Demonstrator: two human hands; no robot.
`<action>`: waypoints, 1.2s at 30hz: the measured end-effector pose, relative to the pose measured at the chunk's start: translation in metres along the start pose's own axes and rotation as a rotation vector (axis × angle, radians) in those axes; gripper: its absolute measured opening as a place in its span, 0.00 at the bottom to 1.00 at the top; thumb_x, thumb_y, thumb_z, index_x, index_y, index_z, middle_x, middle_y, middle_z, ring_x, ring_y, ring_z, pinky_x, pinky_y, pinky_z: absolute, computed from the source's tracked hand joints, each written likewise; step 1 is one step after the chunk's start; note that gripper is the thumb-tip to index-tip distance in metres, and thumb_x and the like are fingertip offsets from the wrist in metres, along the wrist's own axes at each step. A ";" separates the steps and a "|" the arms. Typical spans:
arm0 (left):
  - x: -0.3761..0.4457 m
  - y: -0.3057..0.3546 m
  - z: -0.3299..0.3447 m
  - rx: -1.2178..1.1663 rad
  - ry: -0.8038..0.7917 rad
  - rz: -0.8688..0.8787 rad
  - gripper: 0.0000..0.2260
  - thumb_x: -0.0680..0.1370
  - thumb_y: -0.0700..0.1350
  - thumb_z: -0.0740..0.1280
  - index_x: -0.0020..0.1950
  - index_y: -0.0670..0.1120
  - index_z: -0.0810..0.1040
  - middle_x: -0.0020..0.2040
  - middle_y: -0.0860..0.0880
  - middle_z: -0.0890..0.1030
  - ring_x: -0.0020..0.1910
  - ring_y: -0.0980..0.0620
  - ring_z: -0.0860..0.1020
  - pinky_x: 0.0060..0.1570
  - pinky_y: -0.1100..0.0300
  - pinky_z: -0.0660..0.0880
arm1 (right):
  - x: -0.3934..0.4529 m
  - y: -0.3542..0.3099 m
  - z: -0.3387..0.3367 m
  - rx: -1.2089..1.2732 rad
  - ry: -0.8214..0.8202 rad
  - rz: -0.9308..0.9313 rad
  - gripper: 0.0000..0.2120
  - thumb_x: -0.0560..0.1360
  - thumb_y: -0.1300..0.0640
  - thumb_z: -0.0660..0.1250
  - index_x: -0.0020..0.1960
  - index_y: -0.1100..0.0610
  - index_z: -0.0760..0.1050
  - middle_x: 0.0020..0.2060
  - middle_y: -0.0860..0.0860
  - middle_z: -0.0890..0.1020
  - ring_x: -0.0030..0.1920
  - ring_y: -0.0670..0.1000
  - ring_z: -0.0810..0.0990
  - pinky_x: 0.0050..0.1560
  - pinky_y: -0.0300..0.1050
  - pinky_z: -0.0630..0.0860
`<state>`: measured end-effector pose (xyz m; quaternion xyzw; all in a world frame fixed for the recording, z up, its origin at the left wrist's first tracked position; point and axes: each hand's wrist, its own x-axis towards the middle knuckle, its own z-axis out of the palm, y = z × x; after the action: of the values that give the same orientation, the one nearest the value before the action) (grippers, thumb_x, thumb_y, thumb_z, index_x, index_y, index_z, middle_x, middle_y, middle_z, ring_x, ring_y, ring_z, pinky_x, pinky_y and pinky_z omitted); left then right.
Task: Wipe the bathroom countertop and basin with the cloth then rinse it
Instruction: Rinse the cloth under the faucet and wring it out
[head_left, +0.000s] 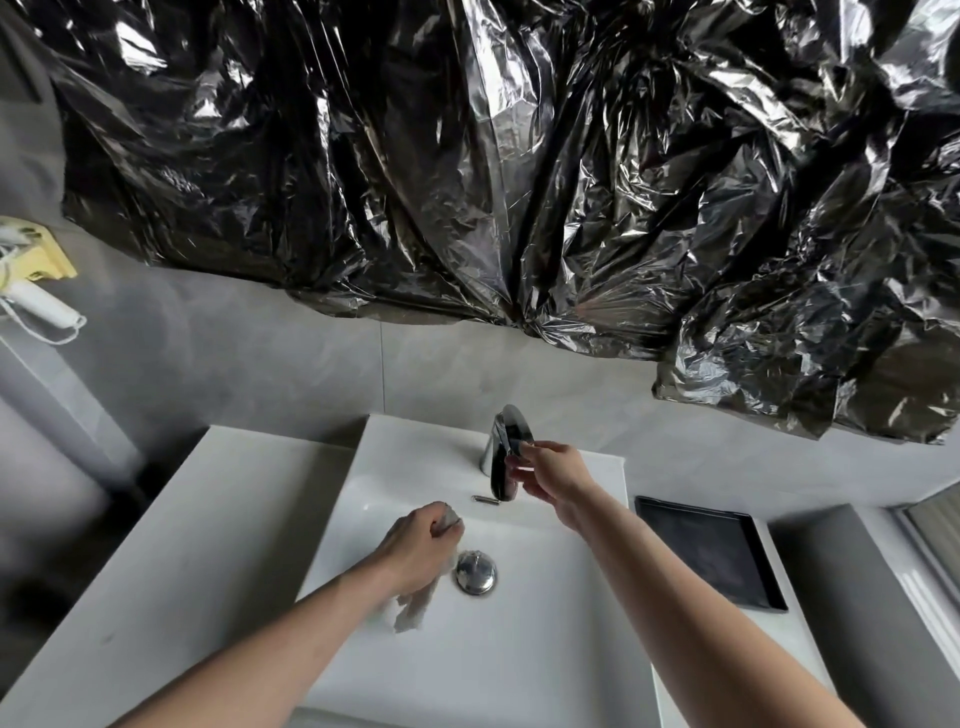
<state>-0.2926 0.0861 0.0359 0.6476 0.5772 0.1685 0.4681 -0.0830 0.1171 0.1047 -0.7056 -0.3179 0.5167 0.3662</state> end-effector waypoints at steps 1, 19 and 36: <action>0.003 0.001 0.000 -0.001 0.003 0.003 0.16 0.78 0.58 0.63 0.45 0.45 0.72 0.35 0.51 0.78 0.35 0.51 0.72 0.39 0.54 0.75 | 0.003 -0.002 0.001 0.035 0.019 0.024 0.10 0.82 0.60 0.64 0.59 0.62 0.80 0.44 0.54 0.86 0.37 0.48 0.84 0.29 0.35 0.75; 0.041 0.030 0.035 -0.175 -0.240 -0.055 0.08 0.78 0.47 0.64 0.48 0.48 0.82 0.41 0.53 0.82 0.44 0.54 0.78 0.49 0.60 0.72 | -0.004 0.120 -0.025 -0.241 0.117 -0.078 0.18 0.76 0.61 0.67 0.64 0.51 0.77 0.56 0.48 0.84 0.50 0.47 0.85 0.56 0.51 0.82; 0.055 0.003 0.032 0.013 -0.003 -0.017 0.09 0.74 0.56 0.69 0.45 0.53 0.85 0.42 0.58 0.86 0.44 0.59 0.82 0.49 0.61 0.77 | 0.020 0.126 -0.023 -0.326 -0.036 -0.190 0.08 0.78 0.52 0.71 0.43 0.56 0.81 0.34 0.45 0.80 0.36 0.43 0.76 0.39 0.39 0.73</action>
<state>-0.2512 0.1227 0.0043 0.6461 0.5829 0.1597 0.4662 -0.0467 0.0624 -0.0068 -0.7130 -0.4693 0.4339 0.2883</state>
